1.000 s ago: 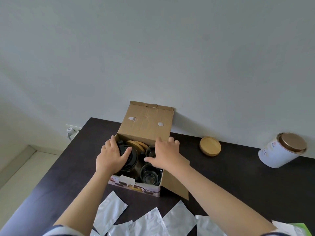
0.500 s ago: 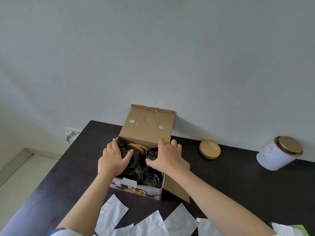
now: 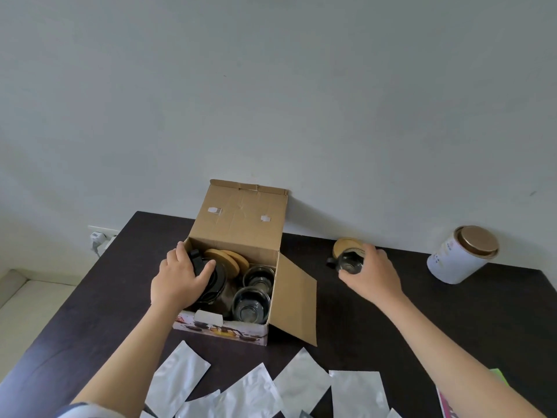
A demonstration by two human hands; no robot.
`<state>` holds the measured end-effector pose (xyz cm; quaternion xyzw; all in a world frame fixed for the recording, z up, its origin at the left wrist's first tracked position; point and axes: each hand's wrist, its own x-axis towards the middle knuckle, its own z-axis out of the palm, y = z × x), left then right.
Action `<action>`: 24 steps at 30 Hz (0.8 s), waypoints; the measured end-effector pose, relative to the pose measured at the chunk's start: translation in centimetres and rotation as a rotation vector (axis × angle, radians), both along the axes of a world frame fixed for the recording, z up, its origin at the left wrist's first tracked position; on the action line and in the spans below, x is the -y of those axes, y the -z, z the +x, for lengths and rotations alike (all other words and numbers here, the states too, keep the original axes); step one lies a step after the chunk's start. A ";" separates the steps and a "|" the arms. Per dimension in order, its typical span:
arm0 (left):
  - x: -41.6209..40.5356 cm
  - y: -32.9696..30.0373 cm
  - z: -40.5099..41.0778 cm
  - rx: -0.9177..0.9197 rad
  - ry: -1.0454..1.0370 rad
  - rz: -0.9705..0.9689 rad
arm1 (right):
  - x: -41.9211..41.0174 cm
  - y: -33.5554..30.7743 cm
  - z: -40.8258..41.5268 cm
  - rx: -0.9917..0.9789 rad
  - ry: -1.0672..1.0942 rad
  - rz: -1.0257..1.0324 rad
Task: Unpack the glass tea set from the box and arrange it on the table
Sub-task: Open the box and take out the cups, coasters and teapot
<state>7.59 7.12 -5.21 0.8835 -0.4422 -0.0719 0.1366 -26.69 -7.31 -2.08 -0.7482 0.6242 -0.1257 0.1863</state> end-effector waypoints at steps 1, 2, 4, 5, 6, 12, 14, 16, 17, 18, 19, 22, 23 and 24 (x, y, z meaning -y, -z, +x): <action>0.0 0.0 0.0 0.001 0.001 0.001 | 0.8 0.9 -1.7 -0.056 0.041 0.056; 0.0 0.0 0.0 0.003 0.001 0.003 | 1.6 1.8 -3.3 -0.097 0.080 0.105; 0.1 0.1 0.0 0.005 0.001 0.006 | 3.1 3.2 -6.0 -0.142 0.143 0.174; 0.1 0.1 0.0 0.006 0.000 0.006 | 3.8 3.9 -7.3 -0.155 0.165 0.197; 0.1 0.1 -0.1 0.008 -0.001 0.004 | 4.6 4.5 -8.3 -0.159 0.179 0.215; 0.2 0.2 0.0 0.010 -0.006 0.008 | 8.6 6.1 -11.0 -0.154 0.111 0.212; 0.2 0.2 0.1 0.010 -0.004 0.007 | 9.9 6.5 -11.3 -0.197 0.096 0.180; 0.2 0.3 0.1 0.013 -0.007 0.008 | 11.0 7.0 -11.4 -0.257 0.097 0.177; 0.2 0.3 0.0 0.013 -0.008 0.009 | 11.5 7.2 -11.5 -0.275 0.104 0.184; 0.3 0.2 0.0 0.013 -0.010 0.011 | 12.0 7.5 -11.6 -0.283 0.111 0.187; 0.3 0.2 -0.1 0.011 -0.011 0.011 | 12.3 7.7 -11.6 -0.287 0.117 0.185; 0.3 0.1 -0.2 0.009 -0.012 0.014 | 13.0 8.3 -11.4 -0.293 0.120 0.176; 0.3 0.1 -0.2 0.009 -0.014 0.017 | 13.2 8.3 -11.3 -0.292 0.120 0.177; 0.3 0.1 -0.3 0.008 -0.016 0.019 | 13.4 8.4 -11.3 -0.294 0.120 0.177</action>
